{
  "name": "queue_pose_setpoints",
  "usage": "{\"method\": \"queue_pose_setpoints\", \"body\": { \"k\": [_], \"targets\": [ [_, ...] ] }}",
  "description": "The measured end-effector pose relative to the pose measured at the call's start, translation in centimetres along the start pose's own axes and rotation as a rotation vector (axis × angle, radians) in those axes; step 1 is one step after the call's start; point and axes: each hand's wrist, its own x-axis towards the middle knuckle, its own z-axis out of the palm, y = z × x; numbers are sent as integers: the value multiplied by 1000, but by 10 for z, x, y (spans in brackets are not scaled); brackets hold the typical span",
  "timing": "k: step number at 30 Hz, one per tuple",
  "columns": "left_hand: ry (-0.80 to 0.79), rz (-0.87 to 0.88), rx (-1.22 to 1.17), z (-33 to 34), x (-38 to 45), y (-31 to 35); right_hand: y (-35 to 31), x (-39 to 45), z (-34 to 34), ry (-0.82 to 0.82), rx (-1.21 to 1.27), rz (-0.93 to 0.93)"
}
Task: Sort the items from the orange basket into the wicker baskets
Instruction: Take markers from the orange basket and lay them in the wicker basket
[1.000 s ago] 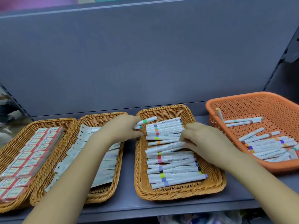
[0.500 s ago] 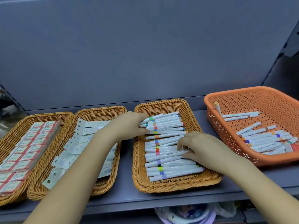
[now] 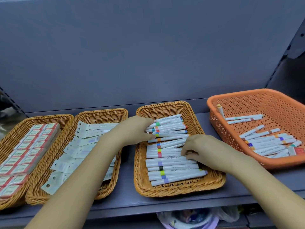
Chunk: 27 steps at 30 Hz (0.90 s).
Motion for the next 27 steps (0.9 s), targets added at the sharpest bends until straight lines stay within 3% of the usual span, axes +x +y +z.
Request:
{"method": "queue_pose_setpoints", "body": {
  "k": [7,16,19,24,27],
  "targets": [
    [8,115,61,0,6,19,2,12,-33,471,187,60],
    [6,145,17,-8,7,26,-2,24,-37,368,329,17],
    [26,112,18,-10,5,19,9,16,-38,395,572,103],
    [57,68,-90,-11,3,11,10,7,-39,474,1257,154],
    [56,55,-91,-10,5,12,3,11,-36,512,1516,156]
  ]
}}
